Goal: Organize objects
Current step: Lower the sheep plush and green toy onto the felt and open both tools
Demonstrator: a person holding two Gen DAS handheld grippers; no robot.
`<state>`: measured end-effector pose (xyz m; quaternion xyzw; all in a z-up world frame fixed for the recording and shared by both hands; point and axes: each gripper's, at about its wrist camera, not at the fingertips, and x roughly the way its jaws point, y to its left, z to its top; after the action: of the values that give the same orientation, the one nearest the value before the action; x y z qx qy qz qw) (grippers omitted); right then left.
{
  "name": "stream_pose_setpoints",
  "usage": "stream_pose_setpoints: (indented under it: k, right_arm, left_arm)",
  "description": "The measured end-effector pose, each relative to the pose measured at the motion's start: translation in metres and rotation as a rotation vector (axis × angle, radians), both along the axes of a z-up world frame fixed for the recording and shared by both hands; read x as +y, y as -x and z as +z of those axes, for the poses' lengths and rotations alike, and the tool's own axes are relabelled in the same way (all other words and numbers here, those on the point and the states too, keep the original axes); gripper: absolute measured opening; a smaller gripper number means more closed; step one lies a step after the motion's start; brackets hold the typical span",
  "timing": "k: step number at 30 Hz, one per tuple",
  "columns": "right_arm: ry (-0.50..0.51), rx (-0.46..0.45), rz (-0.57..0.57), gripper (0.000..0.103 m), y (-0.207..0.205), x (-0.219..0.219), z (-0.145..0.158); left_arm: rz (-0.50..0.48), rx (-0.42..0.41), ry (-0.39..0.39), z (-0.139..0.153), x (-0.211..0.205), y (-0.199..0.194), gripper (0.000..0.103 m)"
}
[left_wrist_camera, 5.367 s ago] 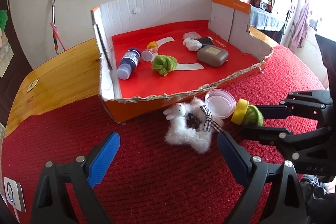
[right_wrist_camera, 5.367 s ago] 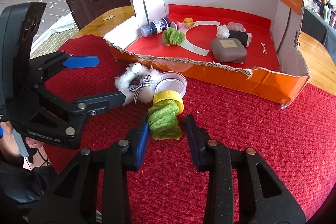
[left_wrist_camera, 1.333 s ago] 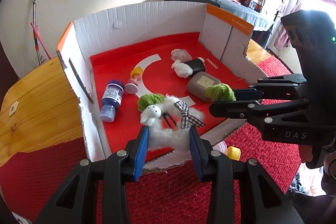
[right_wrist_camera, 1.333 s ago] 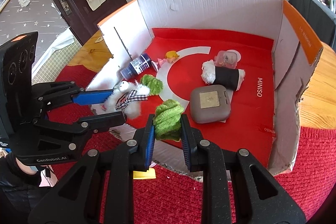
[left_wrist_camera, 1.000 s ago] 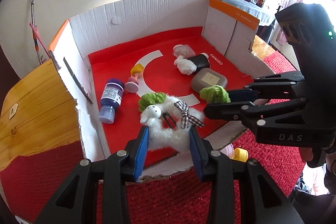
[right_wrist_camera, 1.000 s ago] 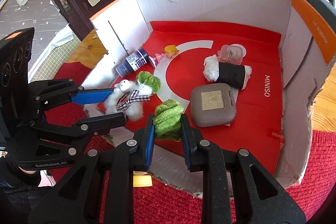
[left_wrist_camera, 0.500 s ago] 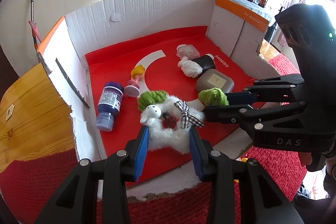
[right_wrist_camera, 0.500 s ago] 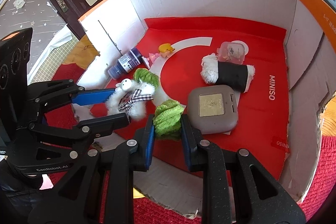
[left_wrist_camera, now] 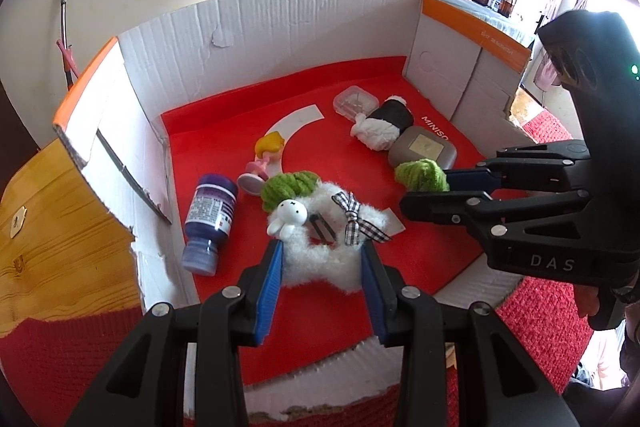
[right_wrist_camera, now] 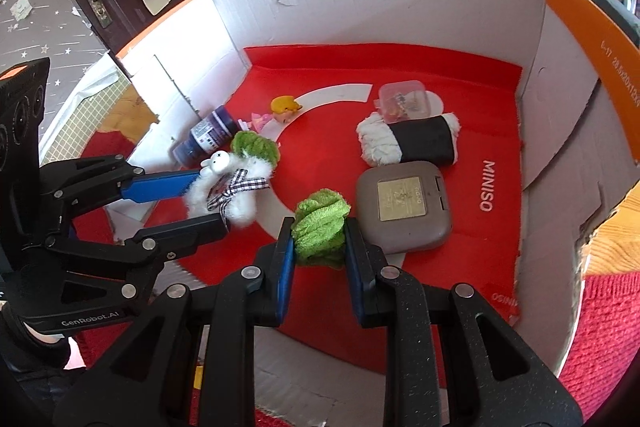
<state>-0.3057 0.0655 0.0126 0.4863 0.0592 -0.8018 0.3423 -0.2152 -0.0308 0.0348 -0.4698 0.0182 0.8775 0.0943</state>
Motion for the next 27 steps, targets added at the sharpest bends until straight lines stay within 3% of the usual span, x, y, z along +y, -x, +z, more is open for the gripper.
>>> stream_pose_setpoints:
  k: [10, 27]
  right_arm:
    - [-0.06, 0.018, -0.016, 0.022, 0.008, -0.001, -0.003]
    - [-0.074, 0.054, -0.026, 0.022, 0.012, 0.0, -0.006]
  left_arm:
    - [0.019, 0.003, 0.024, -0.005, 0.001, 0.01, 0.04]
    - [0.039, 0.0, 0.039, -0.014, -0.004, 0.014, 0.041]
